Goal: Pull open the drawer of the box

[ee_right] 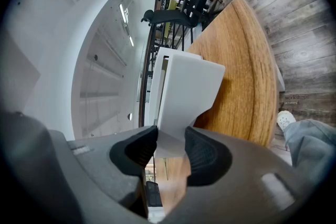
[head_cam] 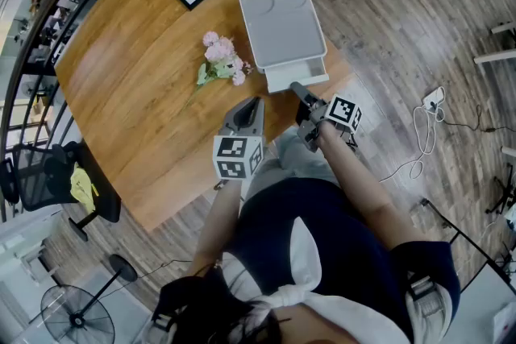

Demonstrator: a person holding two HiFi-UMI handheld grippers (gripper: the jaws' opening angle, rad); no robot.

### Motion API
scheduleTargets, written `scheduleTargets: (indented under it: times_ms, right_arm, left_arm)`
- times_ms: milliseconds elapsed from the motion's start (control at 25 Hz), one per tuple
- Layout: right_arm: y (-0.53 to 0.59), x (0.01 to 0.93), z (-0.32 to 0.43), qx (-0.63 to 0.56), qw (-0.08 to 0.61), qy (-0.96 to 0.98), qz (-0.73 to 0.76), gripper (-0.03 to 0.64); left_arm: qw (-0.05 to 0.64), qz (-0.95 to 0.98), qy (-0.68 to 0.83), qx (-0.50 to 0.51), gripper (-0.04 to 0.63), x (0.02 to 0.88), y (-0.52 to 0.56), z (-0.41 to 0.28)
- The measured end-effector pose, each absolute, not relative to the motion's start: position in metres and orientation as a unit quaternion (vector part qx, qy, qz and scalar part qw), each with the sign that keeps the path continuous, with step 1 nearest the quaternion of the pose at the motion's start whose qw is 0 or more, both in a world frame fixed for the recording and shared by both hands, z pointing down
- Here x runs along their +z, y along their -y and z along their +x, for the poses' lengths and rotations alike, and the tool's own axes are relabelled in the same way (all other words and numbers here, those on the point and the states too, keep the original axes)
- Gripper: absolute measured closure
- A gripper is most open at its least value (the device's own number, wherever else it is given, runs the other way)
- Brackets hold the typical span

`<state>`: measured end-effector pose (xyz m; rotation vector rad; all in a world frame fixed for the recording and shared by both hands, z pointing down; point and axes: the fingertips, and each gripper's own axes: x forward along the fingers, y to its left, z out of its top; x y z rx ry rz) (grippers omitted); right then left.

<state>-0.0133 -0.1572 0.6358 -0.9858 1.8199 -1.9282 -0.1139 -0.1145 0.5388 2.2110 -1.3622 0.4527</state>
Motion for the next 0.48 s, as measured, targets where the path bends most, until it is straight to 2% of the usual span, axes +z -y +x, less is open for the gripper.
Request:
scheduleTargets:
  times_ms: [480]
  right_arm:
    - [0.1471,0.6375,-0.0102,-0.676,0.154,-0.635,-0.339,0.449]
  left_arm:
    - [0.247,0.812,0.5,0.172,0.566,0.5404,0.1072,-0.1092]
